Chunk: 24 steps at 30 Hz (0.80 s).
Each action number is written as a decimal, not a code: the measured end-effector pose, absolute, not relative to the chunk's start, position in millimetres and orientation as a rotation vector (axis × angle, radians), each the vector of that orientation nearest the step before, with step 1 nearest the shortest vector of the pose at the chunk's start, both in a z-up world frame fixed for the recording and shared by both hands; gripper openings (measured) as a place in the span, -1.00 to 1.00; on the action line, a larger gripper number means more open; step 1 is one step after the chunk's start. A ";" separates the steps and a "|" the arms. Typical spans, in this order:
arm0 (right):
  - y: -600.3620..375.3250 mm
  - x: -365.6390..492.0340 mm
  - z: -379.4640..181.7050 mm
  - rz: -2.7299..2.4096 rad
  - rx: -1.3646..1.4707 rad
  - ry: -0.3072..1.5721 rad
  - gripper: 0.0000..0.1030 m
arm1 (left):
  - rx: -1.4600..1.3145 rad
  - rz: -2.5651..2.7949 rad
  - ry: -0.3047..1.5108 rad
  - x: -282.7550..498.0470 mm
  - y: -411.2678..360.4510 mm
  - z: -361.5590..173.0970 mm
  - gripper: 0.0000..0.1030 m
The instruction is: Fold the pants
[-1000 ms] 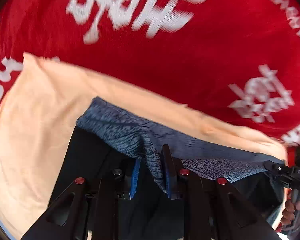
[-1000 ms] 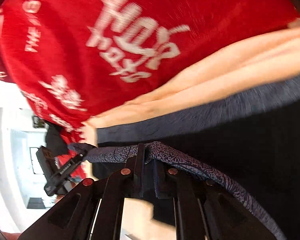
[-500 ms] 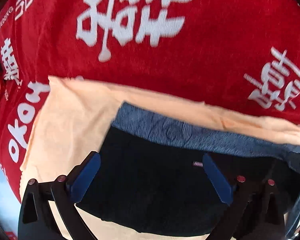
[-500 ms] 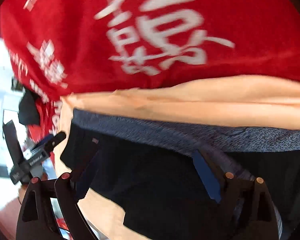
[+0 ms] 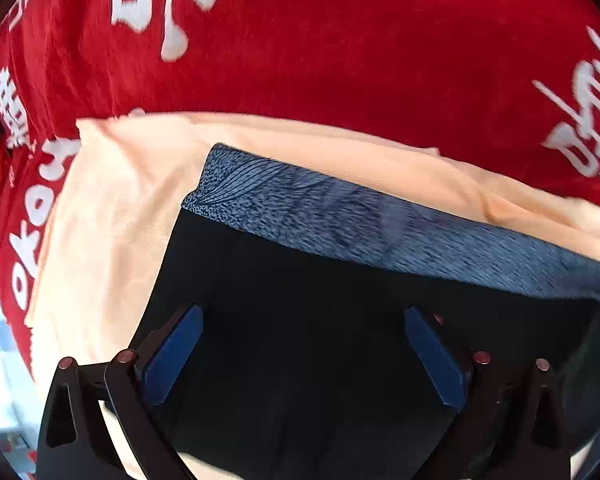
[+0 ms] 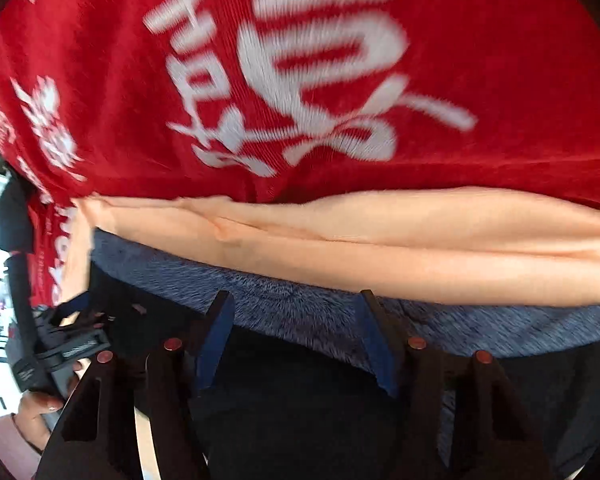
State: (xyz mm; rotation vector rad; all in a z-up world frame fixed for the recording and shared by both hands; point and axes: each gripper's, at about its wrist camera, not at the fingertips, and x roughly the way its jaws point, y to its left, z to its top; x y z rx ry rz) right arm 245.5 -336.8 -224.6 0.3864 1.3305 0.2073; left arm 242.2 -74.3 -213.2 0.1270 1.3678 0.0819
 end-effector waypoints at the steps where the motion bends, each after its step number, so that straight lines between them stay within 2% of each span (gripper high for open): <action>1: -342.3 239.1 -219.9 0.207 0.395 1.324 0.42 | 0.140 0.074 1.365 238.2 -80.7 -206.0 0.98; 13: -409.7 97.1 -167.9 0.048 0.463 1.286 0.46 | 0.295 -0.132 1.323 169.8 -183.9 -157.5 0.99; 24: -418.9 -51.7 -157.7 -0.143 0.580 1.245 0.47 | 0.418 -0.287 1.286 94.3 -221.4 -134.0 0.99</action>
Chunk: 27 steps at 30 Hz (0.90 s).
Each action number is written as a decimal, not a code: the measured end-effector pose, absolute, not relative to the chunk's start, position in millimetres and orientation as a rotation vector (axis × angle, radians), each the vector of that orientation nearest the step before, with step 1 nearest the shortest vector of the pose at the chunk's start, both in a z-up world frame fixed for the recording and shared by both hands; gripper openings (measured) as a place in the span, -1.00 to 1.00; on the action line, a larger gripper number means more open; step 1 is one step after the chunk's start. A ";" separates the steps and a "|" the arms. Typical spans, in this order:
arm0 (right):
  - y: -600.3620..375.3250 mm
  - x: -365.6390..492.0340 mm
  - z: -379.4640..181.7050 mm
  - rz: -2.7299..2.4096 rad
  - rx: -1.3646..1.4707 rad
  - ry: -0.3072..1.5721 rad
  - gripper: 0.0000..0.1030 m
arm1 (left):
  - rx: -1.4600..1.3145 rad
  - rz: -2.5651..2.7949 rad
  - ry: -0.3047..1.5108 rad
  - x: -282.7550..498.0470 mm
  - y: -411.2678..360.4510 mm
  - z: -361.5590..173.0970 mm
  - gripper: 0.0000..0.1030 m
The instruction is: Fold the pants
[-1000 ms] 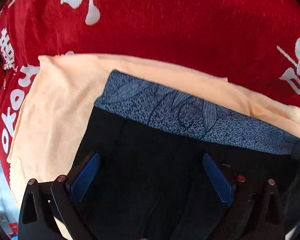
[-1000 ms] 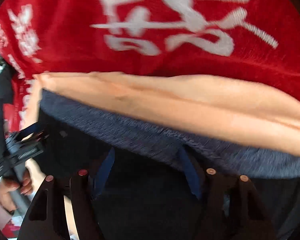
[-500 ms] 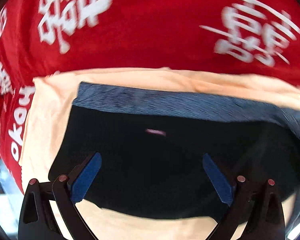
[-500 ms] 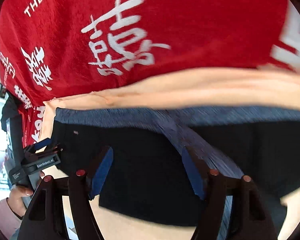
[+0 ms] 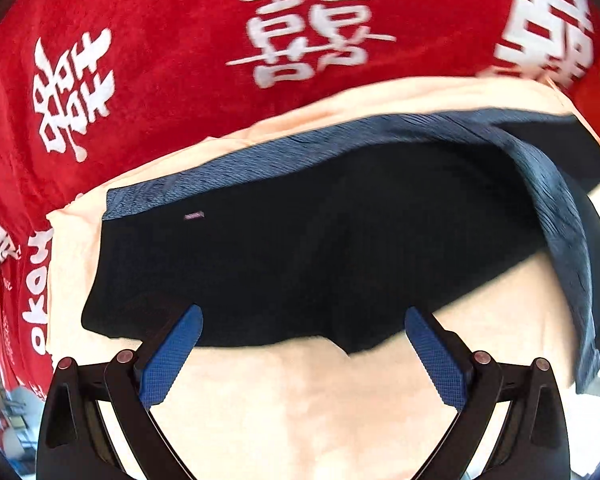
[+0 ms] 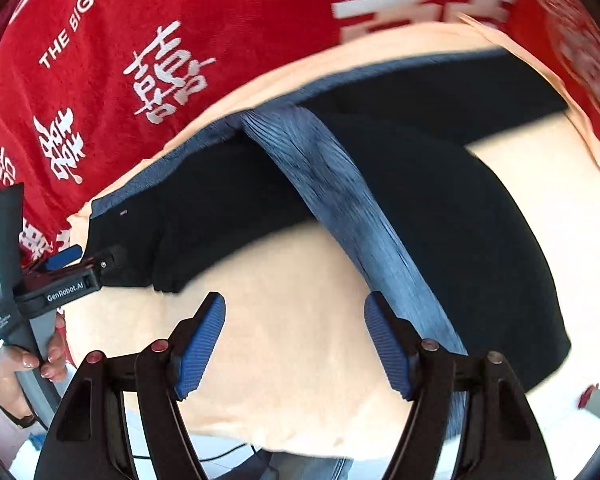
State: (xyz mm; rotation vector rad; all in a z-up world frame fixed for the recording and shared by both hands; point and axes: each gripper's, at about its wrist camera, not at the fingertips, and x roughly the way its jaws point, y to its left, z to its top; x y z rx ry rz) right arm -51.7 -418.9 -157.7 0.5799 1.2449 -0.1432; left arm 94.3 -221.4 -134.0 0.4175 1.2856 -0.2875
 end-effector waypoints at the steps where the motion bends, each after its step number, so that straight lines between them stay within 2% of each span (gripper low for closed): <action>1: -419.4 -61.3 -157.3 -0.157 0.587 1.241 0.48 | 0.422 -0.299 1.283 89.7 -223.2 -133.1 0.99; 8: -430.8 -128.7 -163.3 -0.249 0.629 1.243 0.52 | 0.419 -0.434 1.270 51.0 -244.3 -126.5 0.99; 12: -444.8 -160.7 -177.7 -0.312 0.667 1.266 0.52 | 0.388 -0.517 1.336 30.1 -263.9 -140.8 0.98; 22: -481.4 -197.8 -215.9 -0.318 0.798 1.278 0.51 | 0.374 -0.679 1.373 -3.5 -357.9 -162.5 0.98; 24: -487.6 -196.6 -219.5 -0.290 0.819 1.258 0.39 | 0.367 -0.716 1.389 -8.2 -379.2 -169.9 0.99; 27: -495.6 -192.8 -226.5 -0.226 0.885 1.237 -0.01 | 0.360 -0.761 1.412 -12.2 -402.8 -179.7 0.98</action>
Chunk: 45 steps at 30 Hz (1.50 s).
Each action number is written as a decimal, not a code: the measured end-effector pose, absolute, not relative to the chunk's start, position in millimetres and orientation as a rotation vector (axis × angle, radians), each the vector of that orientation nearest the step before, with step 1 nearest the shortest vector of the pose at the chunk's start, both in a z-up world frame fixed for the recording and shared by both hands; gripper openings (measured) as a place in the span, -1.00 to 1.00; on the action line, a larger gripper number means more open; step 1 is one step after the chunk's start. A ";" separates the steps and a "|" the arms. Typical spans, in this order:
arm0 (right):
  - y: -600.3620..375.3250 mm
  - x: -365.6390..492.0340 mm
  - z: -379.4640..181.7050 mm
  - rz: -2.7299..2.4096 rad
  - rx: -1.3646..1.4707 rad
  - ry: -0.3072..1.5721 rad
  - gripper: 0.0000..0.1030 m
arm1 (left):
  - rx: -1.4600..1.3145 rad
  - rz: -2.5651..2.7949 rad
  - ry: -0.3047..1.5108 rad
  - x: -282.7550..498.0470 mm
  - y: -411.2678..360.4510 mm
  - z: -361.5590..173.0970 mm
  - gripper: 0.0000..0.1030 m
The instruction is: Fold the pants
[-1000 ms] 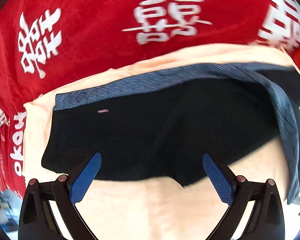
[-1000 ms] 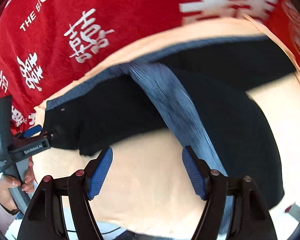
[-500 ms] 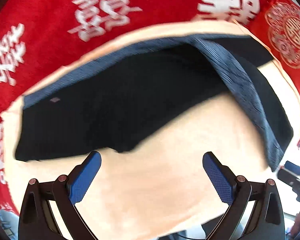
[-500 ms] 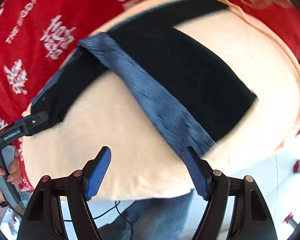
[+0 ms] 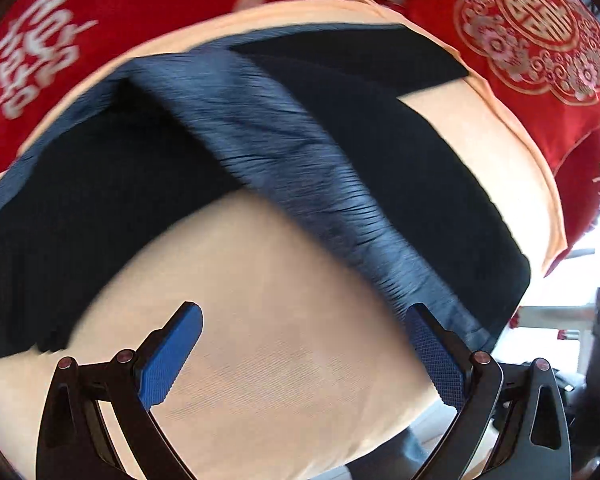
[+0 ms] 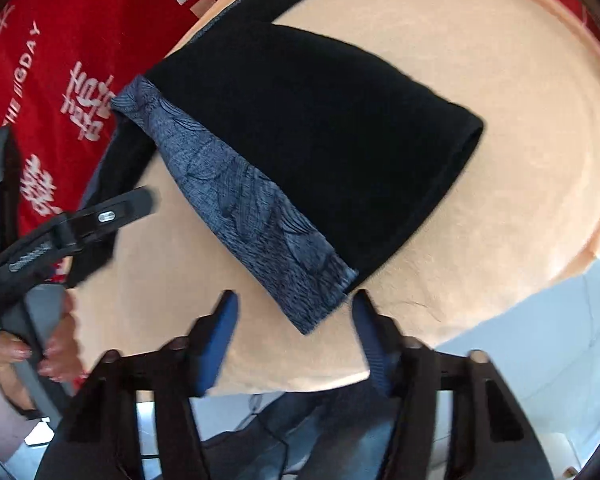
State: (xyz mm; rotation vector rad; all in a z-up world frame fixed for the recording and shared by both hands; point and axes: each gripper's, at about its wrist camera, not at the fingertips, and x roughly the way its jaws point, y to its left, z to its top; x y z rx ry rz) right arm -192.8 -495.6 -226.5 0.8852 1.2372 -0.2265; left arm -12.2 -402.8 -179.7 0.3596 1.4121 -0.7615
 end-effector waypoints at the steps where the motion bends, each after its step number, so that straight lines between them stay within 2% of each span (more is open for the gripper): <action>1: -497.3 -191.6 -228.4 -0.203 0.904 1.232 -0.18 | 0.352 -0.778 1.426 -13.7 -411.4 -182.7 0.88; 2: -498.5 -189.6 -230.7 -0.182 0.916 1.234 -0.31 | 0.345 -0.787 1.435 -15.0 -417.0 -184.5 0.80; 3: -498.3 -188.4 -232.8 -0.166 0.923 1.240 -0.43 | 0.344 -0.793 1.450 -15.5 -422.3 -187.1 0.61; 4: -498.8 -187.0 -234.9 -0.141 0.937 1.255 -0.88 | 0.343 -0.796 1.472 -15.7 -427.4 -190.5 0.38; 6: -503.0 -183.4 -232.2 -0.086 0.977 1.249 -0.94 | 0.327 -0.804 1.487 -14.5 -435.5 -192.4 0.26; 7: -505.0 -183.3 -226.2 -0.067 0.976 1.239 -0.94 | 0.305 -0.822 1.489 -13.9 -438.3 -191.1 -0.17; 8: -508.8 -179.7 -216.4 -0.042 0.961 1.225 -0.94 | 0.273 -0.849 1.513 -10.8 -442.6 -189.6 -0.29; 11: -526.1 -166.6 -190.3 -0.001 0.950 1.179 -0.94 | 0.230 -0.839 1.512 0.2 -452.8 -175.6 -0.29; 16: -576.9 -127.4 -146.6 0.037 0.911 1.082 -0.94 | 0.209 -0.774 1.377 35.1 -468.7 -129.8 -0.28; 17: -588.0 -116.7 -139.5 0.041 0.889 1.068 -0.94 | 0.204 -0.752 1.343 45.1 -470.6 -119.7 -0.23; 19: -617.4 -91.6 -126.0 0.043 0.836 1.045 -0.94 | 0.201 -0.703 1.279 63.8 -470.1 -102.7 0.46; 21: -644.7 -55.6 -117.0 0.038 0.779 1.045 -0.94 | 0.213 -0.646 1.204 79.9 -463.0 -88.6 0.48; 24: -683.2 -5.2 -114.9 0.019 0.700 1.059 -0.94 | 0.253 -0.550 1.189 101.1 -454.5 -91.7 0.48; 26: -707.4 26.8 -121.1 -0.018 0.656 1.082 -0.87 | 0.259 -0.471 1.227 112.7 -446.9 -108.8 0.48; 30: -734.1 74.0 -141.6 -0.073 0.563 1.151 -0.86 | 0.274 -0.354 1.292 123.9 -439.6 -151.0 0.48; 31: -738.1 84.9 -150.9 -0.091 0.539 1.187 -0.75 | 0.287 -0.333 1.302 125.4 -446.8 -164.1 0.48; 32: -738.5 92.0 -158.1 -0.103 0.519 1.219 -0.28 | 0.310 -0.297 1.318 128.1 -447.3 -178.2 0.48; 33: -737.9 97.1 -164.6 -0.112 0.499 1.247 0.05 | 0.318 -0.284 1.331 128.4 -446.2 -186.4 0.48; 34: -735.5 98.9 -167.9 -0.108 0.484 1.258 0.56 | 0.321 -0.272 1.349 129.9 -445.9 -195.9 0.48; 35: -732.9 99.9 -167.5 -0.108 0.462 1.252 0.65 | 0.326 -0.255 1.367 131.5 -445.5 -205.1 0.48; 39: -730.8 102.4 -142.5 -0.126 0.340 1.189 0.66 | 0.318 -0.231 1.382 137.1 -445.7 -215.1 0.48; 43: -735.4 68.2 -130.9 -0.110 0.528 1.153 0.66 | 0.314 -0.235 1.358 145.4 -449.4 -206.2 0.48; 45: -728.4 36.5 -149.2 -0.144 0.604 1.203 0.59 | 0.320 -0.243 1.356 148.3 -453.7 -207.7 0.48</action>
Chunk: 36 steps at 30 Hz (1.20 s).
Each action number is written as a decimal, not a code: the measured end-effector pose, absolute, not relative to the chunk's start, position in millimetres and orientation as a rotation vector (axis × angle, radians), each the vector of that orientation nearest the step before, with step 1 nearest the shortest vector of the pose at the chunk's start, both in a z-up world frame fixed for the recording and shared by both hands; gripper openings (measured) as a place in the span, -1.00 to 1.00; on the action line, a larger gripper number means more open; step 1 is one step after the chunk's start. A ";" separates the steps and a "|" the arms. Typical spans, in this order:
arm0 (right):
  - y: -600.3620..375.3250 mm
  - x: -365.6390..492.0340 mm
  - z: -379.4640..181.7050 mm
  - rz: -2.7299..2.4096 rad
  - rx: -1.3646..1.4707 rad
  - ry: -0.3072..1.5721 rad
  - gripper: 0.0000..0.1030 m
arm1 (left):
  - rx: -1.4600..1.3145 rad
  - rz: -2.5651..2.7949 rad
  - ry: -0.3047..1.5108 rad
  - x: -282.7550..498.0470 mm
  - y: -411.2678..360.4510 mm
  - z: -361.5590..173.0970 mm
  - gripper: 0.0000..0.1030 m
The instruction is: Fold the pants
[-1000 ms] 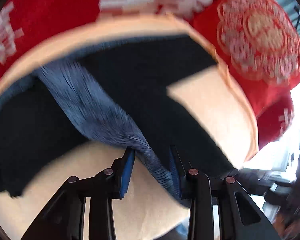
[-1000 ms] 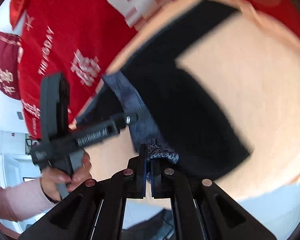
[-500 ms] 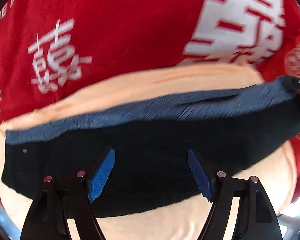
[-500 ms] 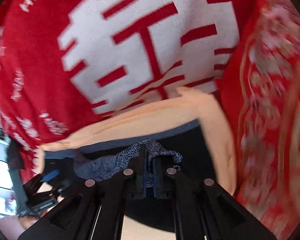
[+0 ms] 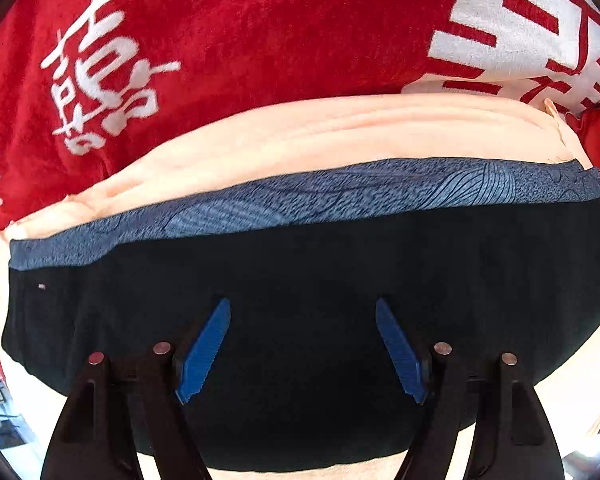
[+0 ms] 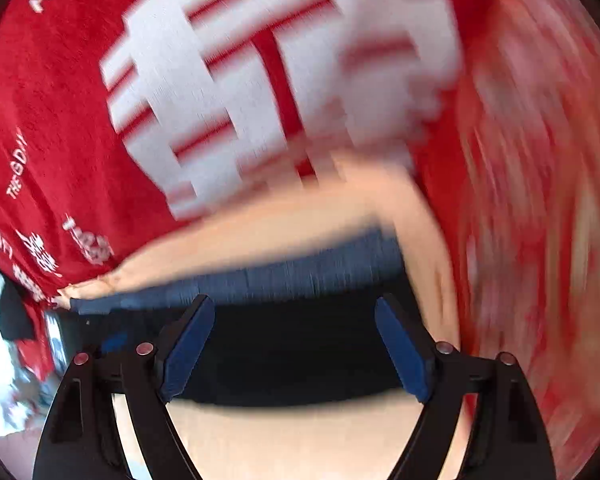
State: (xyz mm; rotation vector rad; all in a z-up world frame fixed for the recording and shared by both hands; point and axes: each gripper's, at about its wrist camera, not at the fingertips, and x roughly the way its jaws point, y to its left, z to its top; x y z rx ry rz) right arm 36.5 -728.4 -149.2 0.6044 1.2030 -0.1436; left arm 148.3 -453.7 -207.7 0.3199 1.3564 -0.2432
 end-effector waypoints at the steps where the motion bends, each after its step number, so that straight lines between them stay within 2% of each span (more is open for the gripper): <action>1: -724.6 19.1 -163.9 -0.167 0.645 1.241 0.47 | 0.329 -0.248 1.354 148.7 -456.2 -210.1 0.48; 4: -724.1 -11.8 -205.3 -0.271 0.714 1.327 0.21 | 0.359 -0.250 1.341 146.2 -461.7 -220.2 0.49; 6: -735.6 -23.1 -224.0 -0.339 0.818 1.300 0.18 | 0.343 -0.251 1.327 145.3 -458.8 -223.7 0.49; 8: -746.9 -25.1 -234.5 -0.408 0.857 1.253 0.08 | 0.338 -0.243 1.321 144.5 -455.7 -229.0 0.61; 10: -751.9 -19.5 -233.3 -0.442 0.843 1.216 -0.57 | 0.328 -0.245 1.333 147.1 -451.6 -231.7 0.64; 13: -740.9 -3.1 -201.8 -0.398 0.737 1.169 -0.77 | 0.324 -0.223 1.331 156.1 -445.9 -222.2 0.64; 15: -734.5 7.7 -166.7 -0.323 0.667 1.086 -0.79 | 0.301 -0.214 1.271 162.4 -442.2 -203.6 0.64; 18: -740.1 17.5 -149.8 -0.293 0.656 1.063 -0.79 | 0.295 -0.202 1.248 173.7 -441.0 -196.6 0.64; 20: -745.0 21.2 -161.7 -0.294 0.671 1.097 -0.79 | 0.321 -0.180 1.276 177.6 -443.6 -207.4 0.64; 24: -750.5 17.8 -221.4 -0.323 0.681 1.347 -0.58 | 0.358 -0.139 1.333 175.7 -439.2 -231.1 0.64; 28: -741.5 -10.6 -190.7 -0.376 0.623 1.260 -0.49 | 0.321 -0.130 1.286 180.0 -420.0 -217.2 0.64; 32: -724.0 20.0 -168.4 -0.250 0.520 1.221 -0.49 | 0.313 -0.104 1.269 204.5 -424.3 -218.0 0.64; 35: -719.3 58.2 -181.9 -0.210 0.530 1.232 -0.47 | 0.339 -0.065 1.279 220.9 -426.7 -239.5 0.64; 36: -718.3 68.1 -192.7 -0.213 0.525 1.244 -0.37 | 0.345 -0.053 1.282 224.1 -424.2 -244.1 0.64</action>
